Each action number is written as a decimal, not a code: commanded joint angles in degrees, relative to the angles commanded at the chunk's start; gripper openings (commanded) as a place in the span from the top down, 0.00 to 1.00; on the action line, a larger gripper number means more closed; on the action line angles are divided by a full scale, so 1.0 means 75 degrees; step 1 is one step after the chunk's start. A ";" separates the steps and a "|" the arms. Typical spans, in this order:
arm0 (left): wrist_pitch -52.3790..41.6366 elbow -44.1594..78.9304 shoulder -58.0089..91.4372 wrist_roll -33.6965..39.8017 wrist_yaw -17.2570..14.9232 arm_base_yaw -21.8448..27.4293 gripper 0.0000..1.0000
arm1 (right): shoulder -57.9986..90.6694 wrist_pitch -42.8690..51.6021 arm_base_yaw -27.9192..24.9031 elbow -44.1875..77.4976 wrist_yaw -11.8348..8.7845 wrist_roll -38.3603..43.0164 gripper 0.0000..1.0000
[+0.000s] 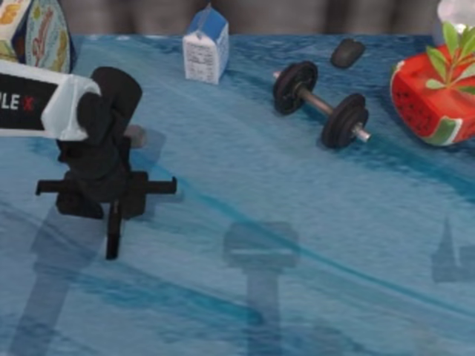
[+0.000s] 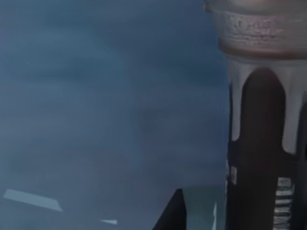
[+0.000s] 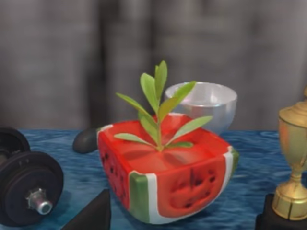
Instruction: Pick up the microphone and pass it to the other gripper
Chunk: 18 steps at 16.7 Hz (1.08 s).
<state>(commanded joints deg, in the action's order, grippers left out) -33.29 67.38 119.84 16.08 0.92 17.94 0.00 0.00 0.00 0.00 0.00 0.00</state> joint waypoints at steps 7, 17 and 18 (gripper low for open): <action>0.0261 0.0080 -0.0520 -0.0211 -0.0089 0.0003 1.00 | 0.0000 0.0000 0.0000 0.0000 0.0000 0.0000 0.00; 0.6001 -0.1391 -0.1656 -0.1266 -0.2323 -0.0193 1.00 | 0.0000 0.0000 0.0000 0.0000 0.0000 0.0000 0.00; 0.6750 -0.1595 -0.1823 -0.1394 -0.2596 -0.0221 1.00 | 0.0000 0.0000 0.0000 0.0000 0.0000 0.0000 0.00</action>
<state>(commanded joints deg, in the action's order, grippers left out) 17.34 55.42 106.17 5.62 -18.54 16.28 0.00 0.00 0.00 0.00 0.00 0.00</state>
